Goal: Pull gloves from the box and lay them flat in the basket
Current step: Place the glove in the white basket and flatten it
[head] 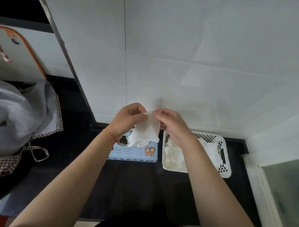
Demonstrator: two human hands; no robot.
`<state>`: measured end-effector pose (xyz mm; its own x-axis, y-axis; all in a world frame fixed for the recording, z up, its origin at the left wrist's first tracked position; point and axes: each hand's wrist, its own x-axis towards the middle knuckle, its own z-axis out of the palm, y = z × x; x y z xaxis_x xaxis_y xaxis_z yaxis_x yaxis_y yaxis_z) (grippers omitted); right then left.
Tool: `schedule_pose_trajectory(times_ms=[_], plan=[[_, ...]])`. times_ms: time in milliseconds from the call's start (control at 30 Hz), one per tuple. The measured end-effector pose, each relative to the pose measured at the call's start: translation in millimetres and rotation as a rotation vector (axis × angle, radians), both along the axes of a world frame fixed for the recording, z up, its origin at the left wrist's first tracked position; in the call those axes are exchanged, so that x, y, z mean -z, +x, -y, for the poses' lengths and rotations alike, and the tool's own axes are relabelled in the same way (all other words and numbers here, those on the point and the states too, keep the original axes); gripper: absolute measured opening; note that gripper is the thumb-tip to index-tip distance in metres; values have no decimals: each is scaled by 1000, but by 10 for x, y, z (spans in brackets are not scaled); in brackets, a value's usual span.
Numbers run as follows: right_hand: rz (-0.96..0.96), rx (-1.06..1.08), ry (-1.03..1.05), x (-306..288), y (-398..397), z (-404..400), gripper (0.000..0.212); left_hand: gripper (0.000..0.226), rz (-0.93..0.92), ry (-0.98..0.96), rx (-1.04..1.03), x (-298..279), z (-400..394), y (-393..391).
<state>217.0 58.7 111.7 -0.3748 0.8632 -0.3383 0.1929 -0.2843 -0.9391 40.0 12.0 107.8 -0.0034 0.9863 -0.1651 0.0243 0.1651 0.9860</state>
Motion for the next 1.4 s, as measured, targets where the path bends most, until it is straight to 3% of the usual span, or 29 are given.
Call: schedule_pose_trajectory(times_ms=[233,333,433,533,667,767,1033,1100,1267,1400], plan=[[108,62,74,-81,229,17,5,16,-87,-41,15,79,-47,114],[179,105,118,-182,278,35,17,37,-115,-158,198,22,-61,204],[250,110,170,-276,311,49,32,32,-144,-158,259,-18,-96,303],[300,95,241,-314,365,50,32,14,-353,-91,247,-22,-142,406],[372,63,316,-346,485,64,20,15,-596,129,200,27,-197,458],[385,71,358,-379,549,65,20,18,-537,191,224,-1,-221,517],[371,161,371,-428,697,44,23,13,-514,48,316,80,-287,778],[373,208,372,-439,760,35,23,23,-484,-35,324,176,-298,783],[342,343,377,-456,914,36,29,26,-205,-159,240,276,-309,794],[375,388,341,-390,1017,0,18,31,-55,-159,209,271,-341,815]])
